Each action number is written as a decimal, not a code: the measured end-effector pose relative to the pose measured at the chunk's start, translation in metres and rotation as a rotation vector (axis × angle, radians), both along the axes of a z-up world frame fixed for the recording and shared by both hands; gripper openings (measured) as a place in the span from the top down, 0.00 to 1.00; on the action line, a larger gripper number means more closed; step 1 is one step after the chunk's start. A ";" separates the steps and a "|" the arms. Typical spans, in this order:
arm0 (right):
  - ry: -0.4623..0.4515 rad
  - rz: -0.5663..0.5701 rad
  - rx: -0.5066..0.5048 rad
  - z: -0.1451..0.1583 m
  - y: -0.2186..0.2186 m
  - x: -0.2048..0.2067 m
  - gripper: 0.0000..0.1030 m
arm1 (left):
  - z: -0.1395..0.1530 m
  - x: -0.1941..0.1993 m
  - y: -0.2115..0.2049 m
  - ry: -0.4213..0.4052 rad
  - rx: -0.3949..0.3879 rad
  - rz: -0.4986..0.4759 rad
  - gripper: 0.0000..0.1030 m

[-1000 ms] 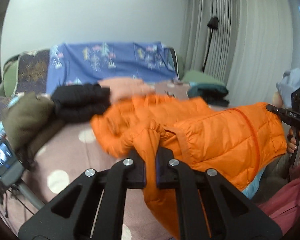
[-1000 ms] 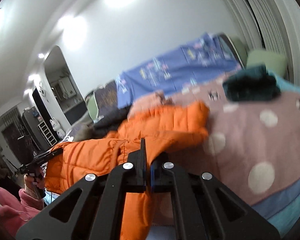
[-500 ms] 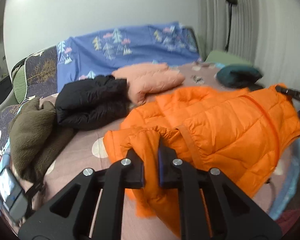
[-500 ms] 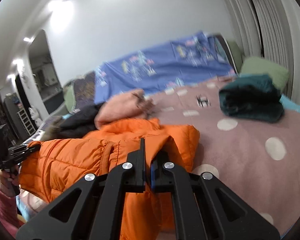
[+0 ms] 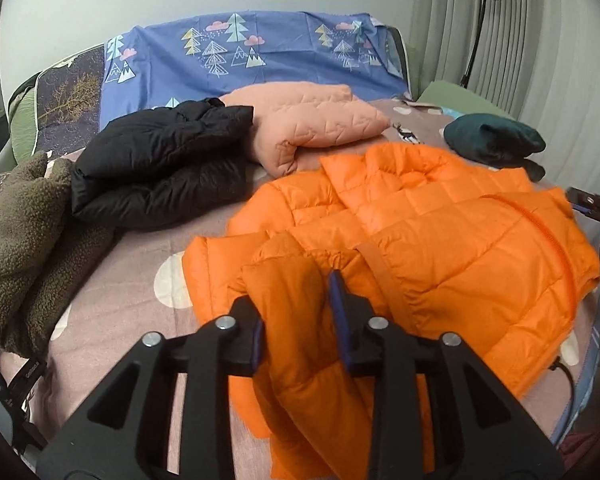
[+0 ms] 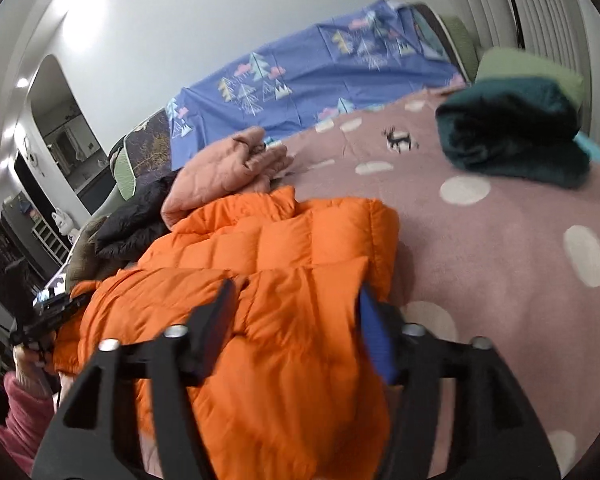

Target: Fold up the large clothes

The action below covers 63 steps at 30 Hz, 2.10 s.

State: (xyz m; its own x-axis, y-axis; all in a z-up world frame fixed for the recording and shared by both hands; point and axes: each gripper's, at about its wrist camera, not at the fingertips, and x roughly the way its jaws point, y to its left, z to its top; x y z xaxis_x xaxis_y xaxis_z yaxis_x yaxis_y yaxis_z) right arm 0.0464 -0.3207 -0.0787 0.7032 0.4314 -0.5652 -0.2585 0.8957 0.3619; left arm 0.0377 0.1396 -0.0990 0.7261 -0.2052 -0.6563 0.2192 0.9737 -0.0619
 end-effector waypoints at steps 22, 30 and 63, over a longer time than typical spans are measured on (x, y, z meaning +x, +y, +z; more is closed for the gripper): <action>-0.081 0.133 0.194 0.051 0.006 -0.048 1.00 | 0.036 -0.077 -0.029 0.006 -0.097 -0.207 0.95; 0.040 0.037 0.009 0.015 -0.004 -0.057 0.36 | 0.052 -0.059 -0.009 -0.054 -0.106 -0.119 0.98; -0.145 0.190 0.005 0.062 0.053 0.028 0.46 | 0.068 0.048 0.008 -0.049 -0.117 0.070 0.30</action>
